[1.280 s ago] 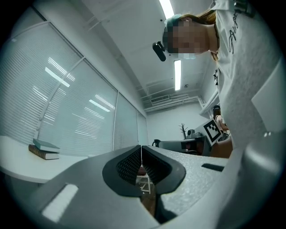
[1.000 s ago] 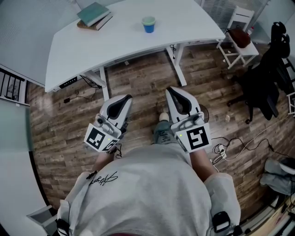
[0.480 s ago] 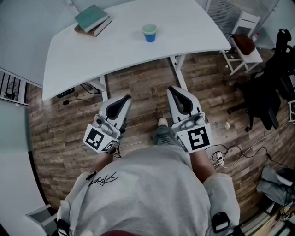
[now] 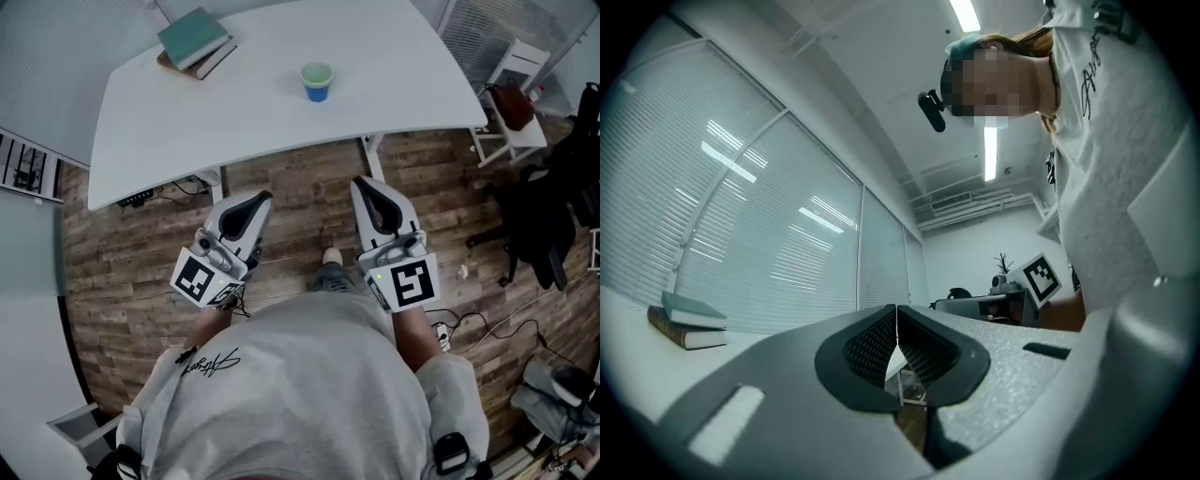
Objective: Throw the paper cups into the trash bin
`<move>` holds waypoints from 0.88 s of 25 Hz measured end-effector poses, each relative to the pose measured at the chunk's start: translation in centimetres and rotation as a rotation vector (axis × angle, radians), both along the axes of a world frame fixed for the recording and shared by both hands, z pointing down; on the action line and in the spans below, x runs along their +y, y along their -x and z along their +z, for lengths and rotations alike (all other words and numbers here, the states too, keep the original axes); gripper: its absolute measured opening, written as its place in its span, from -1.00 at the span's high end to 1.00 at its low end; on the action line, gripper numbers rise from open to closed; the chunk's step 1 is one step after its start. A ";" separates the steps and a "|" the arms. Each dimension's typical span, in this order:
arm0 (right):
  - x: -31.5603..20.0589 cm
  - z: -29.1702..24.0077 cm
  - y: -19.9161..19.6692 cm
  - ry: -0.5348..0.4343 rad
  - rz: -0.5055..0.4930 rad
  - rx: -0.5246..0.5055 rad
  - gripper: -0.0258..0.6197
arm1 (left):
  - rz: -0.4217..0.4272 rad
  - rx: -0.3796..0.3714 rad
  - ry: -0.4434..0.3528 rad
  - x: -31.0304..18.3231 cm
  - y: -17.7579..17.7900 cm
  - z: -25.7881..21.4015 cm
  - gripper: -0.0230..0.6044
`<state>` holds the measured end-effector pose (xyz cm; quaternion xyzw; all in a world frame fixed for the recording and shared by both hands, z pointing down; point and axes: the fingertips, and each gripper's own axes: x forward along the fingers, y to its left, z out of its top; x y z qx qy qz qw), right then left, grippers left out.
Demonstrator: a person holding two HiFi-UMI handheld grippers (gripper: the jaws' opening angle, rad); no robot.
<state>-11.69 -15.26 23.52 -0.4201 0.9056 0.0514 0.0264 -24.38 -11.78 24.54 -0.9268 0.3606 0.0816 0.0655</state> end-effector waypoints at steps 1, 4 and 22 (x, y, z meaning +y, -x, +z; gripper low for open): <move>-0.6 0.0 0.0 0.001 -0.003 -0.001 0.89 | 0.000 0.000 0.002 -0.5 -0.1 0.0 0.90; -2.4 -0.2 0.0 0.003 -0.016 -0.009 0.89 | -0.007 -0.003 0.004 -2.1 -0.2 -0.3 0.90; -11.8 -1.0 -1.8 -0.009 -0.104 -0.006 0.89 | -0.068 -0.027 0.005 -10.9 -2.3 -0.3 0.90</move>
